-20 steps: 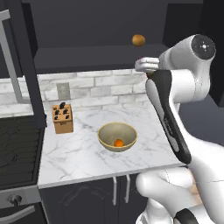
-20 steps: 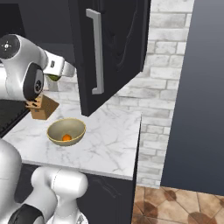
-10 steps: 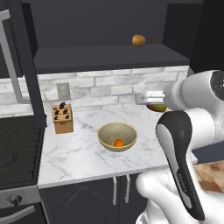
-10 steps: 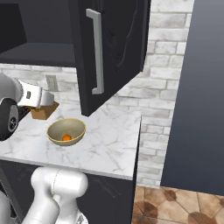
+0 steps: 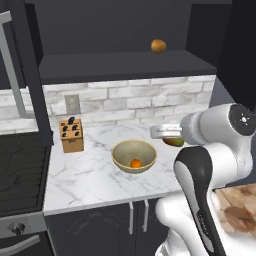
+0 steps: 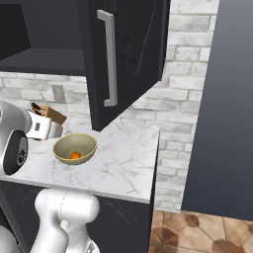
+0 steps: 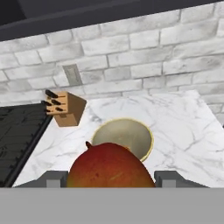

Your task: Open the cabinet. Pick the tangerine and mango from the cabinet and place them into the bowl. Then close the cabinet.

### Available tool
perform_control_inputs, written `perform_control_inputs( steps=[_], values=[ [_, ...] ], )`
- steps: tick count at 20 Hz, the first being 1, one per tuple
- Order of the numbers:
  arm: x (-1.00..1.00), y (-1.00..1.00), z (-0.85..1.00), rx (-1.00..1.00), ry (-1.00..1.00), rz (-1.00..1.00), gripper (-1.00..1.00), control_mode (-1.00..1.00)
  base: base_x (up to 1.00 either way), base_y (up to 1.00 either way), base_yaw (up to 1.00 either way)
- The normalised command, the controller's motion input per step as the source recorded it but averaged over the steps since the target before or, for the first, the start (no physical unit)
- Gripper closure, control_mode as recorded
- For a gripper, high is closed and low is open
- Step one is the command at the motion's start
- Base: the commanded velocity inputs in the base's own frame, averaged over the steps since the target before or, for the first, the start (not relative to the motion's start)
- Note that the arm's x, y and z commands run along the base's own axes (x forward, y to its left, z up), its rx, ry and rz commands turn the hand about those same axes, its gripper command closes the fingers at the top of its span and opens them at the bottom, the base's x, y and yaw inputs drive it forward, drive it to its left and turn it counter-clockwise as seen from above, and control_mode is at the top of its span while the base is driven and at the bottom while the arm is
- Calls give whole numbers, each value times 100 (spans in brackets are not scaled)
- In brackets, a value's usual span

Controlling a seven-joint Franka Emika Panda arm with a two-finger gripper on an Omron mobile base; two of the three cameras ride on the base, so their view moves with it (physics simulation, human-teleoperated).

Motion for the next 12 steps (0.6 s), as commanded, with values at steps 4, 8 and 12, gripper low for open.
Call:
perform_control_inputs(
  steps=[4, 8, 12],
  values=[
    [54, 0, -31, 0, 17, 0, 100, -100, 0, 0, 0],
    [66, 0, -24, 0, 23, 0, 100, -100, 0, 0, 0],
    [56, 0, -38, 0, 9, 0, 100, -100, 0, 0, 0]
  ],
)
